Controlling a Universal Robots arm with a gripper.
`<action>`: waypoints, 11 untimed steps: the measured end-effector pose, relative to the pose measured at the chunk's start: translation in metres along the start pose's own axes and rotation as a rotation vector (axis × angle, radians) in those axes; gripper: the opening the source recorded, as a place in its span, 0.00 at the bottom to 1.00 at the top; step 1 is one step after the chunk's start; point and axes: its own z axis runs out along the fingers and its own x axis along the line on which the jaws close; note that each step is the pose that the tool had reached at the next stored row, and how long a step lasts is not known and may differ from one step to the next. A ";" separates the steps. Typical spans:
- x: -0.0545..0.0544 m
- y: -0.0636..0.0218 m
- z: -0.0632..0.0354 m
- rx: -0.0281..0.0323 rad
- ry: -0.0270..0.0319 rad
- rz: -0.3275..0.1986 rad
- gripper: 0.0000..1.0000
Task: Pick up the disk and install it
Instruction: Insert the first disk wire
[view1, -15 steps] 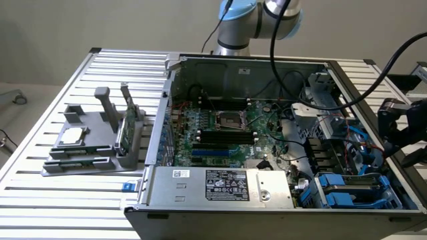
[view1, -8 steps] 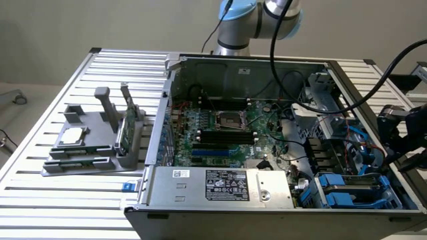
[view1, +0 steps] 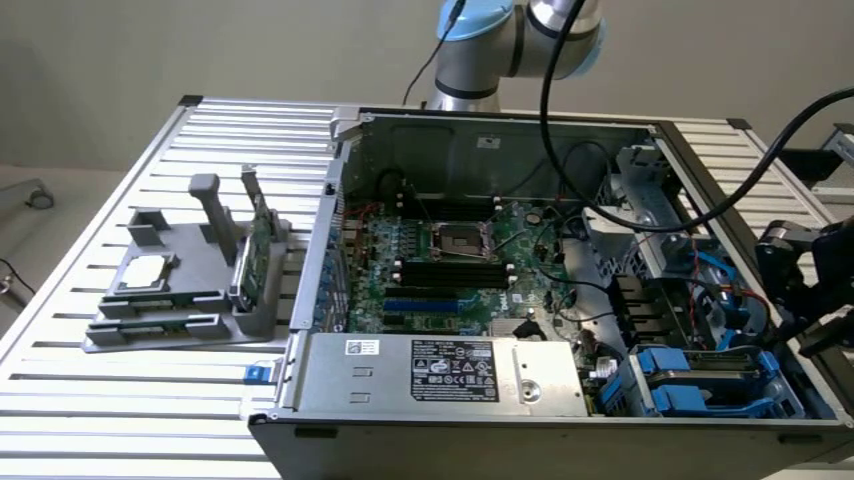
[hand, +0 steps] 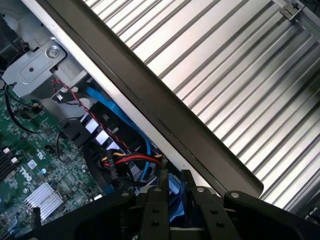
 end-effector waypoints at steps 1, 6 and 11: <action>0.000 0.0000 0.0000 0.0038 -0.0051 0.006 0.24; 0.000 -0.0002 0.0002 0.0214 -0.0115 0.052 0.24; -0.002 0.0022 0.0013 0.0244 -0.0168 0.083 0.24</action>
